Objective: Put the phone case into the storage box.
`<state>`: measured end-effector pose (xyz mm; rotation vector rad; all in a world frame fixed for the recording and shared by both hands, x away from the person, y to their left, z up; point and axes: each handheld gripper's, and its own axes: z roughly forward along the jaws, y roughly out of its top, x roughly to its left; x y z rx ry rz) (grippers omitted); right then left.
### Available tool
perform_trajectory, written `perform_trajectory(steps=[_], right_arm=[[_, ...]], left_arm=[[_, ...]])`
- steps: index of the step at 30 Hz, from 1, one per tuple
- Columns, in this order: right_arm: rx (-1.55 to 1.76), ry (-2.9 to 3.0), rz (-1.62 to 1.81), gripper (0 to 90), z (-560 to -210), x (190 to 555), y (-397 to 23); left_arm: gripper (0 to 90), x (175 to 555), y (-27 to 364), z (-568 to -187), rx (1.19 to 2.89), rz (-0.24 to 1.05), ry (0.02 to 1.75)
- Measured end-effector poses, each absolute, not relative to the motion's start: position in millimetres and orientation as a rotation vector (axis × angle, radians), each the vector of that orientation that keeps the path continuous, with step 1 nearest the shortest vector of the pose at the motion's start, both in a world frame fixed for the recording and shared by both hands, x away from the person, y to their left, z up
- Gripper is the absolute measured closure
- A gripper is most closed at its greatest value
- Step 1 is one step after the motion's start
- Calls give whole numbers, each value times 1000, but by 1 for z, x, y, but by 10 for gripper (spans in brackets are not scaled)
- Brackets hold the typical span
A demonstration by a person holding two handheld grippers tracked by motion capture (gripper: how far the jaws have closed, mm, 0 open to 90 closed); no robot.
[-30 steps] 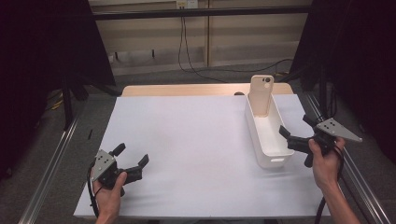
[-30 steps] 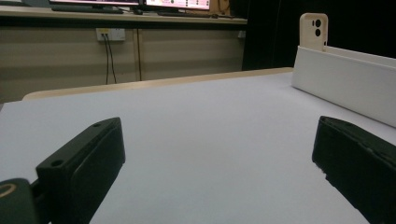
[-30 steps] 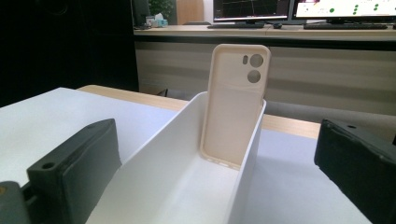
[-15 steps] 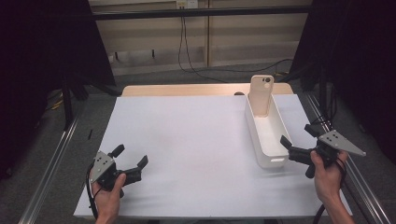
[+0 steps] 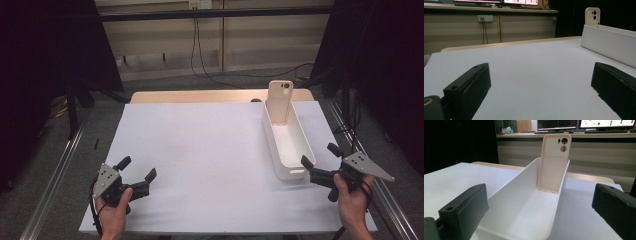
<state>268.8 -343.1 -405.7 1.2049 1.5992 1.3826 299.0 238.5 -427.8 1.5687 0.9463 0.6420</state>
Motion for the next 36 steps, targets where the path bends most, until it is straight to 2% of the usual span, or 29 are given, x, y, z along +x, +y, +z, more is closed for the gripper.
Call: perform_trajectory(steps=[25, 36], right_arm=[[1290, 1565, 1338, 3, -433, 226, -353], [1308, 1563, 1341, 5, -438, 222, -359]], left_arm=[[26, 293, 237, -427, 1573, 630, 962], [30, 292, 238, -428, 1587, 628, 968]])
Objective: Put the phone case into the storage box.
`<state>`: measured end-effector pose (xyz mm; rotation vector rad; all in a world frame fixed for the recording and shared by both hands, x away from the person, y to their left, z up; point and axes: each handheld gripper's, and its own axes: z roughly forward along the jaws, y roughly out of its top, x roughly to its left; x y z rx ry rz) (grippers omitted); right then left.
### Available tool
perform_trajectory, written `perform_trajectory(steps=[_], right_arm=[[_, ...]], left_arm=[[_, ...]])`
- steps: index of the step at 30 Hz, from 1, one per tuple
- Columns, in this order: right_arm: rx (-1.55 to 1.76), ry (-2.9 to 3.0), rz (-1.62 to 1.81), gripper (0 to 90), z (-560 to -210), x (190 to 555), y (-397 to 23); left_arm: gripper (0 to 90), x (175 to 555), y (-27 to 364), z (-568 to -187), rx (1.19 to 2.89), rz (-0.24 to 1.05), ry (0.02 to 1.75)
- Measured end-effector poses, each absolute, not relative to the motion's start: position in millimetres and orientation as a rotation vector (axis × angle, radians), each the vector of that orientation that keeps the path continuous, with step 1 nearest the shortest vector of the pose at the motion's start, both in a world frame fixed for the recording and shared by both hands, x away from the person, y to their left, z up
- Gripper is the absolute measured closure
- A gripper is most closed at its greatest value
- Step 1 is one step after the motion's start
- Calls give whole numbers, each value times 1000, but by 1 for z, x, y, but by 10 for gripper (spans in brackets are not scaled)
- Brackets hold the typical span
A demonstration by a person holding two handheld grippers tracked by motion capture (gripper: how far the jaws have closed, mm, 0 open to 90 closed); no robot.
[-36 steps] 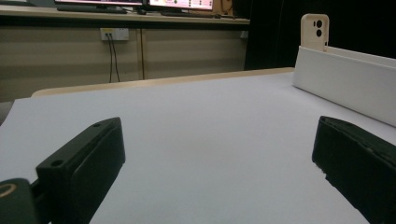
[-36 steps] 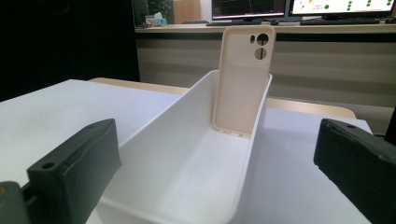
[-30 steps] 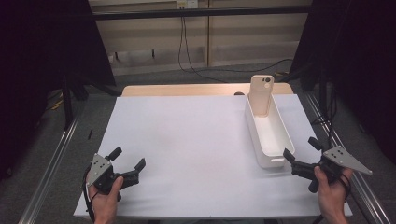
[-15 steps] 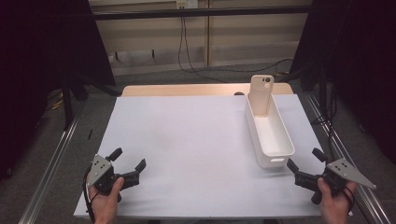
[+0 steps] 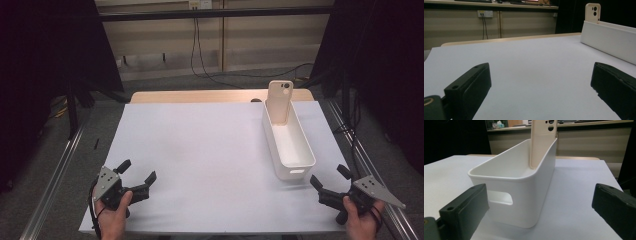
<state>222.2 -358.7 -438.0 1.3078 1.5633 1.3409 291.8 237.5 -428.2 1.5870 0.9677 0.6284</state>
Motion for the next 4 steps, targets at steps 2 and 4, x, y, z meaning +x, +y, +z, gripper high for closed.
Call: perform_trajectory(steps=[2, 4], right_arm=[[1304, 1568, 1338, 4, -439, 222, -357], [1303, 1574, 1342, 5, -439, 223, -356]], left_arm=[[30, 292, 237, -428, 1588, 625, 968], [30, 292, 237, -428, 1586, 629, 970]])
